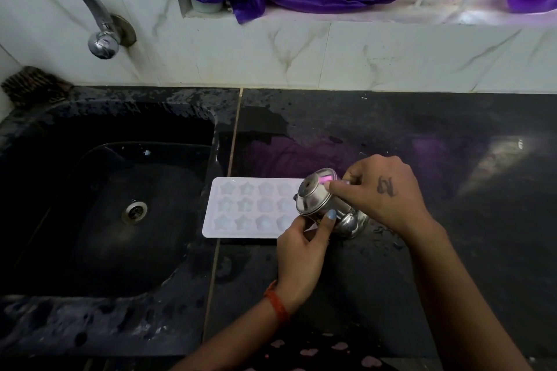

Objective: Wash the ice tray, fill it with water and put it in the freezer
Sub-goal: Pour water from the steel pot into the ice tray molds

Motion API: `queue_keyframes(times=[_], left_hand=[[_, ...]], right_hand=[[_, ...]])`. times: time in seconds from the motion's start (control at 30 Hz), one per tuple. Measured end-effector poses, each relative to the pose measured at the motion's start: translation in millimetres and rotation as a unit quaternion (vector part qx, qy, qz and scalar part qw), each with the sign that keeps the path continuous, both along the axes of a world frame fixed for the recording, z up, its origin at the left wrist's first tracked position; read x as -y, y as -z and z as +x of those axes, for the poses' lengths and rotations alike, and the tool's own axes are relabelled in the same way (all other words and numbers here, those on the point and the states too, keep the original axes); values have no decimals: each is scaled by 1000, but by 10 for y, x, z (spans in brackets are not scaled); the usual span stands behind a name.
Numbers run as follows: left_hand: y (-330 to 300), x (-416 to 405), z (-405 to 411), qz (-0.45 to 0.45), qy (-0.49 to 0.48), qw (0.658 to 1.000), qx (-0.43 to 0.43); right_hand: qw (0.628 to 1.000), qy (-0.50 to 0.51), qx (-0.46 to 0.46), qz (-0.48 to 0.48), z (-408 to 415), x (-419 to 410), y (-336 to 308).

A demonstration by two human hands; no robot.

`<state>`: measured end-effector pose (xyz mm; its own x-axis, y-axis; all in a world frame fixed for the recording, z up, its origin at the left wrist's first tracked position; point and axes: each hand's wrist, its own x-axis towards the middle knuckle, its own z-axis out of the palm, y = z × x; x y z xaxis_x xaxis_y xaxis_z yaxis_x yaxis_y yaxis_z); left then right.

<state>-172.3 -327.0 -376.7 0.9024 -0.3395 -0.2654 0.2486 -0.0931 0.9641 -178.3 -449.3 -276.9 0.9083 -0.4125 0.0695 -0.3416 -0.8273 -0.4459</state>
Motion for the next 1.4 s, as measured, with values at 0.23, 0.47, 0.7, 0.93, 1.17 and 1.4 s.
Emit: queue_keyframes(times=[0.23, 0.47, 0.7, 0.93, 1.17, 1.4], left_hand=[[-7, 8, -14, -18, 4, 999, -32], [-24, 34, -17, -9, 7, 1000, -17], [-59, 55, -26, 51, 18, 996, 66], [-68, 118, -44, 55, 33, 993, 101], [-67, 190, -93, 30, 59, 996, 54], [32, 271, -127, -18, 41, 999, 12]], right_hand=[[1000, -6, -2, -9, 1, 5, 0], [1000, -11, 6, -3, -11, 59, 18], [993, 1, 12, 114, -101, 202, 27], [988, 25, 32, 146, -186, 312, 58], [996, 25, 14, 80, -215, 299, -7], [1000, 20, 0, 18, -199, 294, -15]])
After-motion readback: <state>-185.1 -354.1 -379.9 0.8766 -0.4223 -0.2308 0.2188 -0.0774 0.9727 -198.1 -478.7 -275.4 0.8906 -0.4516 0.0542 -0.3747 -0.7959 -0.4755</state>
